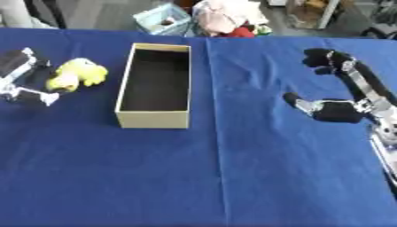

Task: Pick up objects on the table and place them in the box.

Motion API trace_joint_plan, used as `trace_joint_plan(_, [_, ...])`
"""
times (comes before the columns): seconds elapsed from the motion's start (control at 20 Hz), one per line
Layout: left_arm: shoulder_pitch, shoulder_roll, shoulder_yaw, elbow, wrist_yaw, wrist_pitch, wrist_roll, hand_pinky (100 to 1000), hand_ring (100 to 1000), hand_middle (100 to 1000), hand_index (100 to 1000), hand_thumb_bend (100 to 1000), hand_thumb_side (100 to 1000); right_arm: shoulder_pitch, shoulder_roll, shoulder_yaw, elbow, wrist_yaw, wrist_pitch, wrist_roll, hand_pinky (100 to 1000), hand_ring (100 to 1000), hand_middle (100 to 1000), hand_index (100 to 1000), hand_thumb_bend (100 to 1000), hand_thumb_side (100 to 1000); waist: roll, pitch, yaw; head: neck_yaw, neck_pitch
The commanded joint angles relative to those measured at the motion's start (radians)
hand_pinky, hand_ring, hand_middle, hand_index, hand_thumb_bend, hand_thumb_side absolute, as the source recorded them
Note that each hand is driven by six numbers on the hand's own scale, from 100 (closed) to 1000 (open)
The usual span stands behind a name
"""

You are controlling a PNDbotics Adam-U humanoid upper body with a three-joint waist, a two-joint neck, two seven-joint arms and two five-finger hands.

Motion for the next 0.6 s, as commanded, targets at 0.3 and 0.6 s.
trace_joint_plan(0.3, [-0.149, -0.014, -0.022, -0.005, -0.028, -0.012, 0.001, 459, 242, 232, 386, 265, 100, -0.016, -0.015, 0.000, -0.007, -0.010, -0.006, 0.005, 801, 826, 742, 887, 491, 255, 0.004, -0.020, -0.013, 0.008, -0.004])
trace_joint_plan(0.6, [-0.235, -0.112, -0.063, 0.074, -0.088, -0.059, -0.012, 462, 251, 242, 396, 256, 100, -0.030, -0.011, 0.008, -0.009, -0.011, -0.008, 0.014, 803, 827, 742, 887, 490, 255, 0.001, -0.017, -0.035, 0.020, -0.011])
